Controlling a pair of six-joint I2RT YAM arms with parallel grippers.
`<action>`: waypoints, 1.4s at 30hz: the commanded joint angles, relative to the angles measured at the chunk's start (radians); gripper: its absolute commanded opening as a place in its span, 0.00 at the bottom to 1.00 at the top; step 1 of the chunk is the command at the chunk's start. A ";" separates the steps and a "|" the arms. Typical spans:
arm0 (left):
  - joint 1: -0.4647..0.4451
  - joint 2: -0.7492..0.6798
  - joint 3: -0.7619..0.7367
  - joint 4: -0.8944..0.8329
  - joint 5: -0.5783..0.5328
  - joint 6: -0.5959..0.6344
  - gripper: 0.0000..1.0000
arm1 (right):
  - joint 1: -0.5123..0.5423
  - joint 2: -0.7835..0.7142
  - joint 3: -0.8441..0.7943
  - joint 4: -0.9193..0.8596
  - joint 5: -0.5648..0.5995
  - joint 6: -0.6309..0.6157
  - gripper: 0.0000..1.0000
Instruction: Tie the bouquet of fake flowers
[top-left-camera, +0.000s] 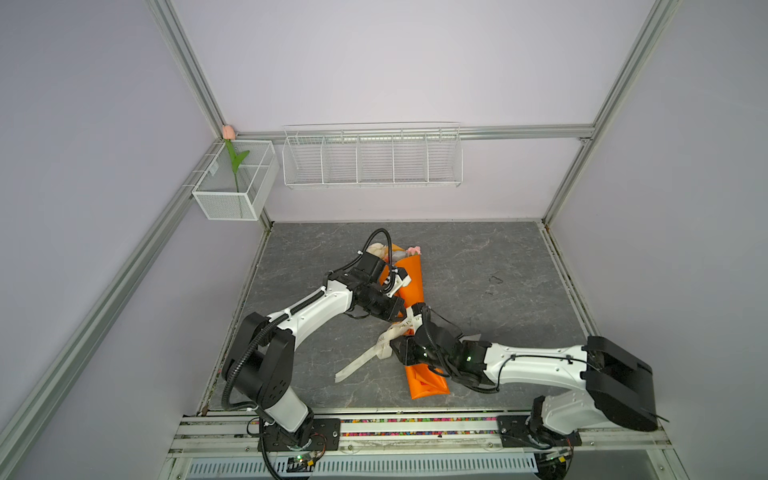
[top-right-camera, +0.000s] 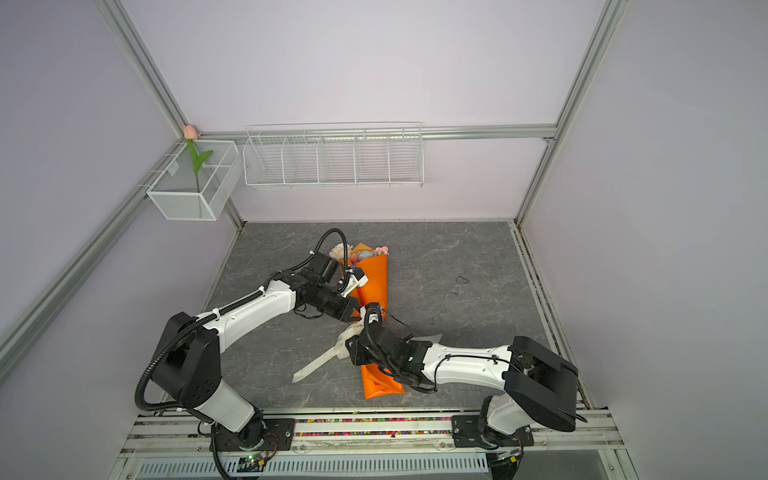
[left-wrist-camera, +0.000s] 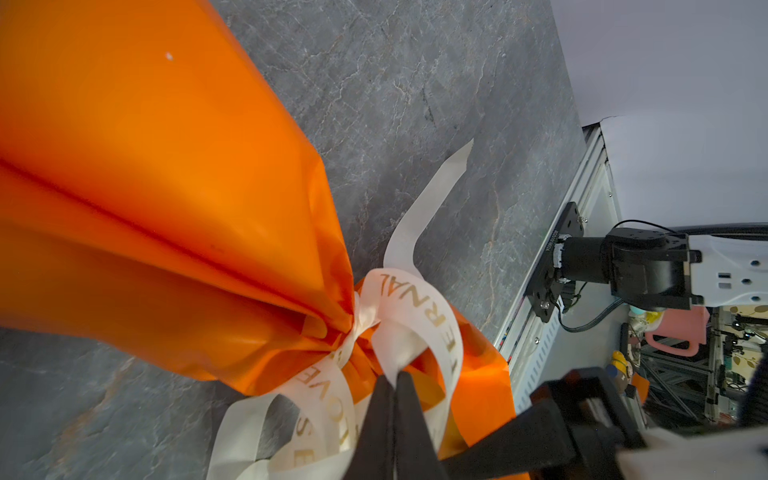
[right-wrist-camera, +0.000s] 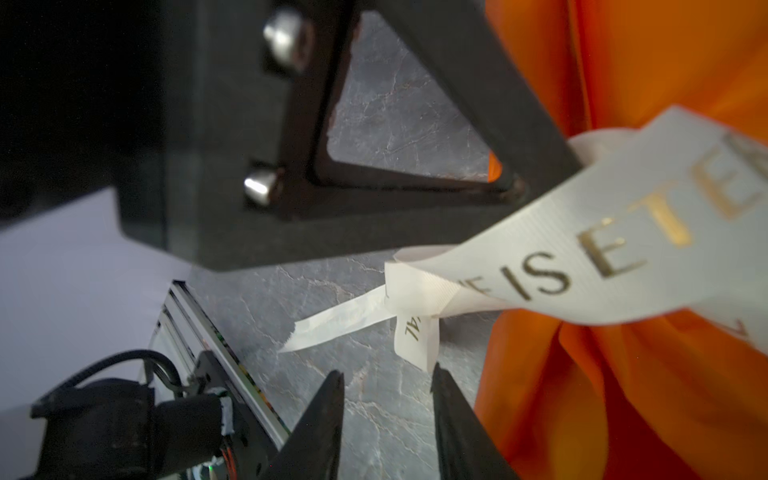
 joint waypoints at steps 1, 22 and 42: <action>-0.002 0.012 0.035 -0.025 0.048 0.019 0.00 | 0.030 0.053 0.015 0.116 0.091 0.157 0.43; -0.005 0.028 0.038 -0.042 0.061 0.022 0.00 | 0.089 0.166 0.301 -0.367 0.194 0.707 0.49; -0.004 0.028 0.039 -0.048 0.078 0.027 0.00 | 0.096 0.344 0.370 -0.294 0.314 0.818 0.46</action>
